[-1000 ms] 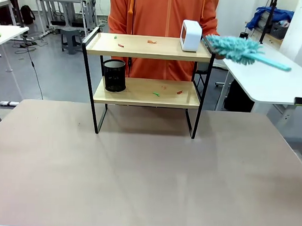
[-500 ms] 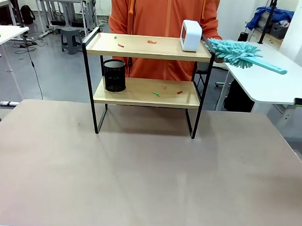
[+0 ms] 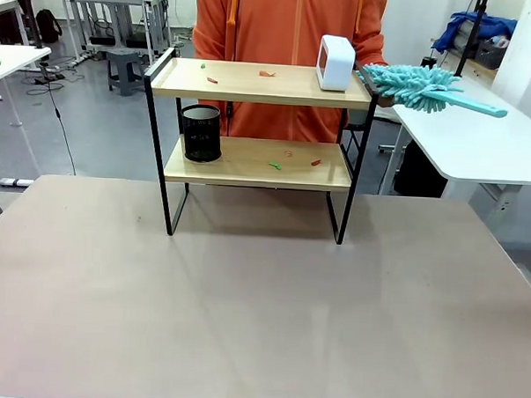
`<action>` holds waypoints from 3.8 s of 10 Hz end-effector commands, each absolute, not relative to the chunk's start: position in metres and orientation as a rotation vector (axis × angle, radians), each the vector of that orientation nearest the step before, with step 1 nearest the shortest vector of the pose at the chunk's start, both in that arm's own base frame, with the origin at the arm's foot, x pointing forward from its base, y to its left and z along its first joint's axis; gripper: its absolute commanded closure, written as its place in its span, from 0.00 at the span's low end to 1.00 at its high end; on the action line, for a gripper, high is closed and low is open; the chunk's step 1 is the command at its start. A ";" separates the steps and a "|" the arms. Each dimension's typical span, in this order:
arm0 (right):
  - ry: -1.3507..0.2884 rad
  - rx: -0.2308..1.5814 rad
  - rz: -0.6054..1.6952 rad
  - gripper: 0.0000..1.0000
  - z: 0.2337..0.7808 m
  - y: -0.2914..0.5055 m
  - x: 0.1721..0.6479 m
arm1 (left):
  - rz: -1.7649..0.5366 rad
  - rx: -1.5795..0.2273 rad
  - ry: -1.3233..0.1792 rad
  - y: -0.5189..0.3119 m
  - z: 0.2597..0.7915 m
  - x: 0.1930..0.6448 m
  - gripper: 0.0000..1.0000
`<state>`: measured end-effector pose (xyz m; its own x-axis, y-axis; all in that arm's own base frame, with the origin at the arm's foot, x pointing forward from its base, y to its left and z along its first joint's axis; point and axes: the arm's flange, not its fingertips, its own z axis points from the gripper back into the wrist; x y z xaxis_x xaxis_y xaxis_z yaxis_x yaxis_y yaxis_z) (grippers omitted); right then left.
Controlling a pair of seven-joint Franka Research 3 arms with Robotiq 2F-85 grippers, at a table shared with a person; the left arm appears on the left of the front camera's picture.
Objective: Clean the shelf.
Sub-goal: Pick up the Duster from the human.
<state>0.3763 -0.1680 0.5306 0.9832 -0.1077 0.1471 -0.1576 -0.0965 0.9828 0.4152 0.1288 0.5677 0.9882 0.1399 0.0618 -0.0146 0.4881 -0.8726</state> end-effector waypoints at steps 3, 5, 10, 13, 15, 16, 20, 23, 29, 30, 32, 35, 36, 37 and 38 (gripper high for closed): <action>0.126 1.547 -0.094 0.00 0.560 -0.155 0.450 | 0.085 -1.056 -0.129 0.130 0.568 0.414 0.00; -0.001 1.659 -0.029 0.00 0.537 -0.167 0.424 | 0.085 -1.056 -0.129 0.130 0.568 0.414 0.00; -0.001 1.659 -0.029 0.00 0.537 -0.167 0.424 | 0.085 -1.056 -0.129 0.130 0.568 0.414 0.00; -0.001 1.659 -0.029 0.00 0.537 -0.167 0.424 | 0.085 -1.056 -0.129 0.130 0.568 0.414 0.00; 0.055 1.615 -0.081 0.00 0.548 -0.165 0.428 | 0.040 -1.155 -0.105 0.130 0.581 0.409 0.00; 0.102 1.578 -0.135 0.00 0.549 -0.147 0.432 | -0.011 -1.296 -0.032 0.120 0.584 0.405 0.00; 0.158 1.479 -0.265 0.00 0.551 -0.089 0.446 | -0.090 -1.314 0.173 0.075 0.542 0.410 0.00; 0.140 1.435 -0.311 0.00 0.549 -0.059 0.456 | -0.078 -1.345 0.146 0.076 0.551 0.407 0.00; 0.036 1.477 -0.355 0.00 0.542 -0.033 0.476 | -0.078 -1.345 0.146 0.076 0.551 0.407 0.00; 0.023 1.476 -0.349 0.00 0.542 -0.032 0.478 | -0.078 -1.345 0.146 0.076 0.551 0.407 0.00; -0.018 1.483 -0.344 0.60 0.538 -0.033 0.481 | -0.078 -1.345 0.146 0.076 0.551 0.407 0.00; -0.062 1.471 -0.372 0.65 0.533 -0.036 0.486 | -0.078 -1.345 0.146 0.076 0.551 0.407 0.00; -0.064 1.468 -0.374 1.00 0.532 -0.037 0.487 | -0.078 -1.345 0.146 0.076 0.551 0.407 0.00; -0.062 1.471 -0.377 1.00 0.531 -0.038 0.488 | -0.078 -1.345 0.146 0.076 0.551 0.407 0.00; -0.060 1.473 -0.374 1.00 0.531 -0.037 0.488 | -0.078 -1.345 0.146 0.076 0.551 0.407 0.00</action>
